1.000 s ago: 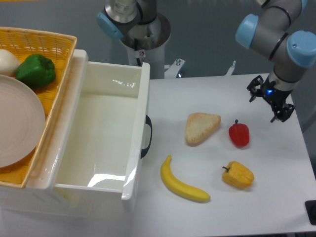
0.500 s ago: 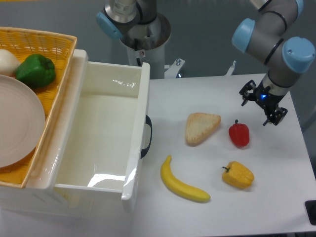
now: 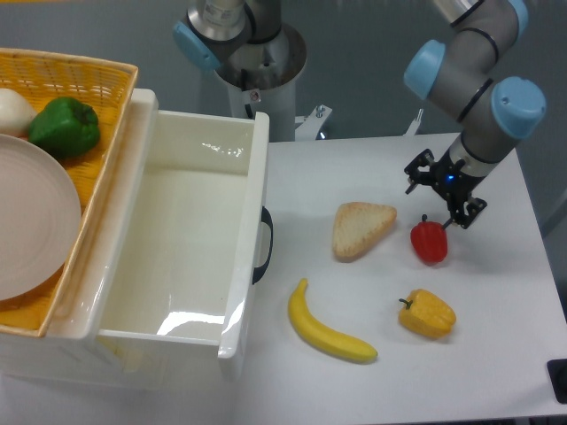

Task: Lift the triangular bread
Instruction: 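Move the open gripper toward the triangular bread slice and lower it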

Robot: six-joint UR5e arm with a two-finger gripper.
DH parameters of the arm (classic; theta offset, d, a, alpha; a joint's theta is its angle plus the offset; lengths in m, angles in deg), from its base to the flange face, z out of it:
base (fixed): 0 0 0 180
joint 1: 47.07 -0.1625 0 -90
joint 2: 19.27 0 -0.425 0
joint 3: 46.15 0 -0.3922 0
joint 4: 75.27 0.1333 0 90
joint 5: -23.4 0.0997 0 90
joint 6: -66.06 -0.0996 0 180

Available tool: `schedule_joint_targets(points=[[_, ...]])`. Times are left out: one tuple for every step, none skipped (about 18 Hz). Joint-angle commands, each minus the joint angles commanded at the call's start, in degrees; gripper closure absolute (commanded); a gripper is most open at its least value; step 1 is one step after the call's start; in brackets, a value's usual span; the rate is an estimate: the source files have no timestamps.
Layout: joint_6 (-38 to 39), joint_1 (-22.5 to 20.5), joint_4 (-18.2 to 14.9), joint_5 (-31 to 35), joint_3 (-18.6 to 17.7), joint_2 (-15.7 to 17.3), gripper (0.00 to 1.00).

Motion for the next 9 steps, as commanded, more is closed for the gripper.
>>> schedule_joint_targets(points=[[0.0,-0.1,-0.3,-0.4,-0.7,0.0,0.0],[0.0,0.1,-0.9,-0.8,-1.1,0.1,0.0],[-0.1,0.2,-1.7,-1.0,-1.2,0.5,0.0],[-0.1,0.9,-2.2,-1.1,-1.2,0.8,0.0],[0.0,1.8,-2.4,-1.0,-1.2,0.8,0.0],[0.0,2.3,-2.4,-0.9,-1.2,0.6,0.0],[-0.1,2.6,-2.4,-1.0,-0.9,0.3,0.0],[0.1,3.4,-2.4,-1.0,-0.5,0.0,0.0],[0.1,3.7,-2.4,-1.0,-0.4,0.0,0.0]])
